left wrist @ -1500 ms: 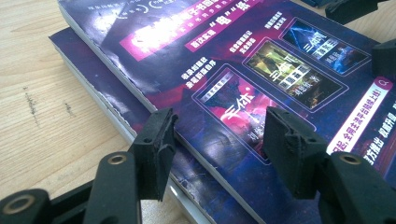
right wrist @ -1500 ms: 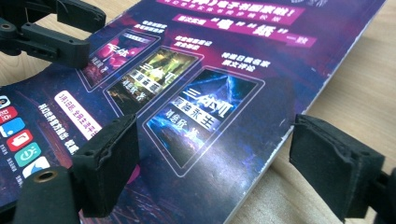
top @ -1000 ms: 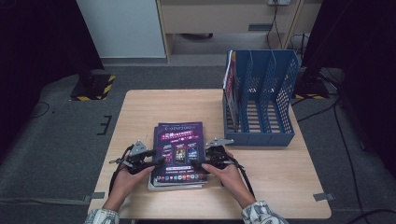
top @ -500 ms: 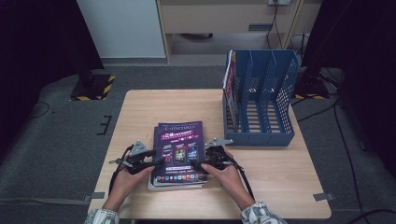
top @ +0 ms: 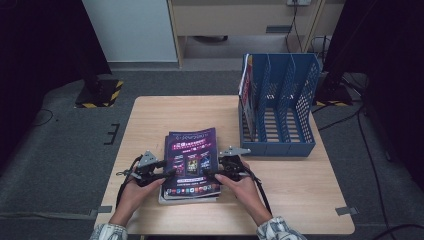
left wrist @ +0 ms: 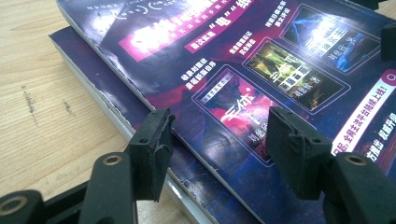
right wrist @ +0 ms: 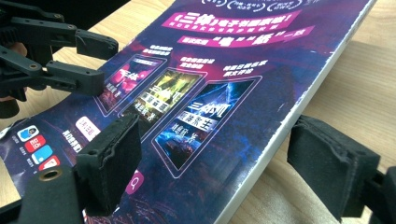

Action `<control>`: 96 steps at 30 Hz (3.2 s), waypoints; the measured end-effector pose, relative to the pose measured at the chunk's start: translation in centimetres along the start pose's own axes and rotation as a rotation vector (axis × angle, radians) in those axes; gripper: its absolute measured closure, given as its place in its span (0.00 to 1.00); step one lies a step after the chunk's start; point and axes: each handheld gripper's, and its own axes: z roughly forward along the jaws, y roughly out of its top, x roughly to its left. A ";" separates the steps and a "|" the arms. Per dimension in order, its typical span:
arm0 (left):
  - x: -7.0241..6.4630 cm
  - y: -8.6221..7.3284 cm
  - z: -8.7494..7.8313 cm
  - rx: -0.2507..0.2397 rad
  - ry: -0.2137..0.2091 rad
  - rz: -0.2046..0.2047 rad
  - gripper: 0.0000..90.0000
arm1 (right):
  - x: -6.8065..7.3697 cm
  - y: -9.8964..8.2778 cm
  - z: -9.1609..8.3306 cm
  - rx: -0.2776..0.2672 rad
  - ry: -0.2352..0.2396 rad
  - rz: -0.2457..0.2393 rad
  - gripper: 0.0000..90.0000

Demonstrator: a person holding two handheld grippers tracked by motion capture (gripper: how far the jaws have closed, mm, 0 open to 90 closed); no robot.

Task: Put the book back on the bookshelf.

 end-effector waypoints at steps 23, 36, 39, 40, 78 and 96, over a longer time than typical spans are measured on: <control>0.4 -0.1 -0.1 0.000 -0.017 -0.004 0.45 | 0.2 5.5 0.8 0.037 0.038 -0.069 0.24; 0.6 -0.2 -0.1 -0.007 -0.036 0.001 0.45 | 1.7 9.4 2.2 0.100 0.012 -0.136 0.24; 0.7 -0.2 -0.1 -0.007 -0.038 0.001 0.45 | 1.8 10.0 2.8 0.120 0.006 -0.137 0.24; 0.7 -0.2 -0.1 -0.007 -0.038 0.001 0.45 | 1.9 10.1 2.9 0.123 0.006 -0.130 0.24; 0.4 0.2 -0.1 0.013 -0.031 -0.014 0.41 | 0.8 10.0 6.0 0.214 -0.083 -0.116 0.74; 0.6 0.4 -0.1 -0.002 -0.041 -0.048 0.37 | 2.2 10.6 3.9 0.091 -0.064 -0.140 0.87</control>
